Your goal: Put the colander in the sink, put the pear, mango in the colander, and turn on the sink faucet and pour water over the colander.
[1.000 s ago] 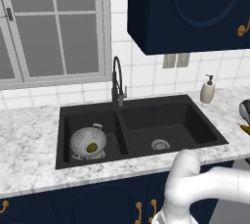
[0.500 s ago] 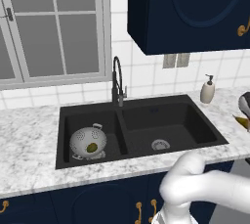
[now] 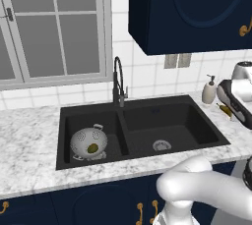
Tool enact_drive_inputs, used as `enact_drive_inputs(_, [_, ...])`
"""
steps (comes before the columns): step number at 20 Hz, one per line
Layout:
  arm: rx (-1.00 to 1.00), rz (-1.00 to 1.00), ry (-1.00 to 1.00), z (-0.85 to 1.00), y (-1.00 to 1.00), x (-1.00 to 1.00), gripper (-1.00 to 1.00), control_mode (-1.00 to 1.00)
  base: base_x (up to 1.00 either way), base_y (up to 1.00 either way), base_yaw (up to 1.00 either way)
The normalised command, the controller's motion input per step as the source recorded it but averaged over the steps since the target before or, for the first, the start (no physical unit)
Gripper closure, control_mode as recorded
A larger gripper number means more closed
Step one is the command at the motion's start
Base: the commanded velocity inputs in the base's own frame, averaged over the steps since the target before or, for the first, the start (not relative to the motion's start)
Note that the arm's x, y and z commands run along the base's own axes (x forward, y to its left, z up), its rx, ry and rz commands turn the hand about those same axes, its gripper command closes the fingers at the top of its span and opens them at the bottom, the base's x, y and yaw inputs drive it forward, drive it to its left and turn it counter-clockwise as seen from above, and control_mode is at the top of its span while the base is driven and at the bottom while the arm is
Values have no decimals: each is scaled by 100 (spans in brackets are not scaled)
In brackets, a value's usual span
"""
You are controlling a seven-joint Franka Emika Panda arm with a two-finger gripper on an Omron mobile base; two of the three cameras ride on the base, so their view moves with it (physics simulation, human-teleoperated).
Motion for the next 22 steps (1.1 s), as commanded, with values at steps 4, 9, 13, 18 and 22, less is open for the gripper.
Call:
enact_drive_inputs(4, [-16, 0, 0, 39, 100, 6, 100, -100, 0, 0, 0])
enact_drive_inputs(9, [-14, 0, 0, 34, 100, 7, 100, -100, 0, 0, 0])
enact_drive_inputs(13, [-7, 0, -5, 29, 100, 2, 100, -100, 0, 0, 0])
enact_drive_inputs(18, [0, 0, -22, 10, 100, 0, 100, -100, 0, 0, 0])
enact_drive_inputs(22, [0, 0, -15, 7, 100, 12, 100, -100, 0, 0, 0])
